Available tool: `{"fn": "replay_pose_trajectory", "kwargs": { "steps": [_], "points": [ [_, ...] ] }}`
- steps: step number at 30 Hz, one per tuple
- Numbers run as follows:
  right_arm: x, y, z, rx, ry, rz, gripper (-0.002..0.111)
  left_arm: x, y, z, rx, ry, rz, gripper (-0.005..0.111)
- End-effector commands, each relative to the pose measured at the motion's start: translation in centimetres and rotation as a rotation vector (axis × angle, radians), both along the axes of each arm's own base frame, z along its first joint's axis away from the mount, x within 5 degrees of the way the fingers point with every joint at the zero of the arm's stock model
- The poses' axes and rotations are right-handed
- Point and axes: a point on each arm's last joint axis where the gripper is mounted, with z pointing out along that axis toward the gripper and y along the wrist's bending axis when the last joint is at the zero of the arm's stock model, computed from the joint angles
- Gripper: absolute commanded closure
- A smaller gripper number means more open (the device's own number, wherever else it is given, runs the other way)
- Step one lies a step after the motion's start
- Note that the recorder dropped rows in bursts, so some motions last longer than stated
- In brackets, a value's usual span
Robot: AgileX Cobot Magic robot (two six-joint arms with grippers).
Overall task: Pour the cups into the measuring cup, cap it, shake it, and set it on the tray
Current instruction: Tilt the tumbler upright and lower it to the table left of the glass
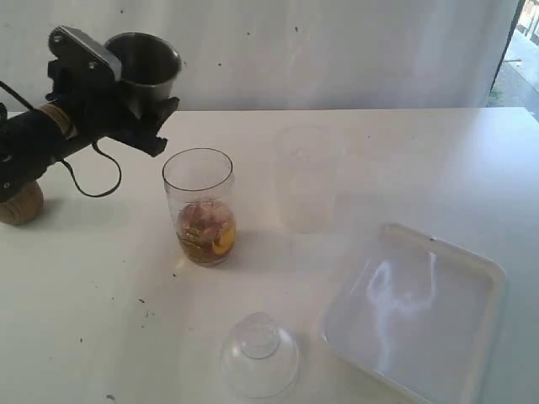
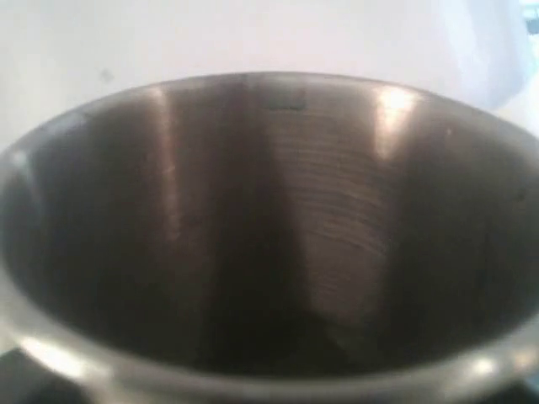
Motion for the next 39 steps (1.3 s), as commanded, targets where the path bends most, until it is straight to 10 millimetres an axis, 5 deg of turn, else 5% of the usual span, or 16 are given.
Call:
{"fn": "replay_pose_trajectory", "kwargs": {
  "steps": [1,11,18,28,39],
  "points": [
    [0.0,0.0,0.0,0.002,-0.015,-0.003,0.108,0.6,1.4,0.1,-0.288,0.191,0.212,0.107],
    [0.0,0.0,0.0,0.004,-0.015,-0.003,0.108,0.0,1.9,-5.2,-0.490,0.078,0.222,0.107],
    [0.0,0.0,0.0,0.004,-0.015,-0.003,0.108,0.1,2.6,-8.8,-0.347,0.072,0.263,0.107],
    [0.0,0.0,0.0,0.004,-0.015,-0.003,0.108,-0.7,5.0,-10.0,-0.379,0.037,0.367,0.107],
    [0.0,0.0,0.0,0.004,-0.015,-0.003,0.108,-2.5,5.0,-11.4,-0.302,0.091,0.344,0.107]
  ]
}}
